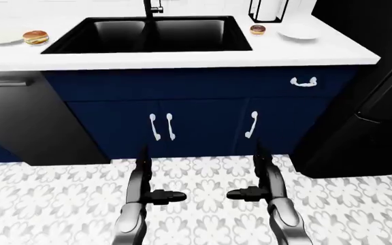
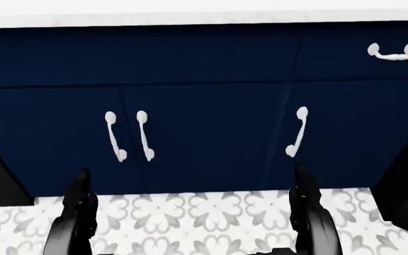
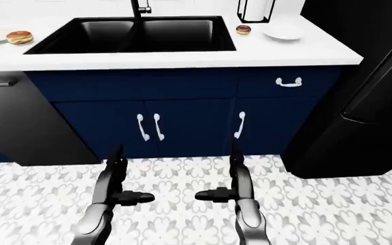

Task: Place the pastries on the plates.

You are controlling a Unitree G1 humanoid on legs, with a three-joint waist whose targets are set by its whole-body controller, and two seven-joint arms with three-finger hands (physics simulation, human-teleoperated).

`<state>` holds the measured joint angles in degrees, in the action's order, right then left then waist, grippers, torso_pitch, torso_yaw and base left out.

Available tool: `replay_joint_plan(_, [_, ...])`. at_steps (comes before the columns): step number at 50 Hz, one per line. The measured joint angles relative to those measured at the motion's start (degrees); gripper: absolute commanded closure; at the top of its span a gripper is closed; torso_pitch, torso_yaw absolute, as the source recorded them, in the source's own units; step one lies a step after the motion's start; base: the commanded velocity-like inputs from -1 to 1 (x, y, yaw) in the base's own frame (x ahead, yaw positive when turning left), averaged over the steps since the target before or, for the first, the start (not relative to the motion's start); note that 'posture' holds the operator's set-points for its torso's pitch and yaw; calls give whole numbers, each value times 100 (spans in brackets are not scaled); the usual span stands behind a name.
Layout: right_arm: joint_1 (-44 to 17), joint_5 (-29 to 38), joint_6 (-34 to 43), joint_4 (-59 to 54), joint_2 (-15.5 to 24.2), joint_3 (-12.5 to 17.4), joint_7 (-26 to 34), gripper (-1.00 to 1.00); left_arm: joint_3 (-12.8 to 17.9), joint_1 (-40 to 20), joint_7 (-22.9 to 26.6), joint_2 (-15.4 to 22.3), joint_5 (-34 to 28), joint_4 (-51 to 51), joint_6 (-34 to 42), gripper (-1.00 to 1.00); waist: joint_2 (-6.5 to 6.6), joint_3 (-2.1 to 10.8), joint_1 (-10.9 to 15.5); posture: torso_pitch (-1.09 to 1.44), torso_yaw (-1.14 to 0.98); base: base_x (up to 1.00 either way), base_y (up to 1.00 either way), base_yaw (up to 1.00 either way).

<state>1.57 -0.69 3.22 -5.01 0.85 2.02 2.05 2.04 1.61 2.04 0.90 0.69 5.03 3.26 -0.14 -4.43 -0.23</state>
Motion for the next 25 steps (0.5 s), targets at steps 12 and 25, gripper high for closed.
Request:
replay_joint_plan(12, [-670, 157, 515, 871, 137, 92, -73, -100, 179, -540, 189, 224, -240, -1123, 638, -100, -17, 330, 57, 0, 0, 0, 0, 0])
replay_joint_plan(25, [-1535, 44, 1558, 1919, 287, 207, -53, -100, 490, -1838, 317, 596, -323, -1780, 1862, -100, 10, 395, 138, 0, 0, 9, -17, 0])
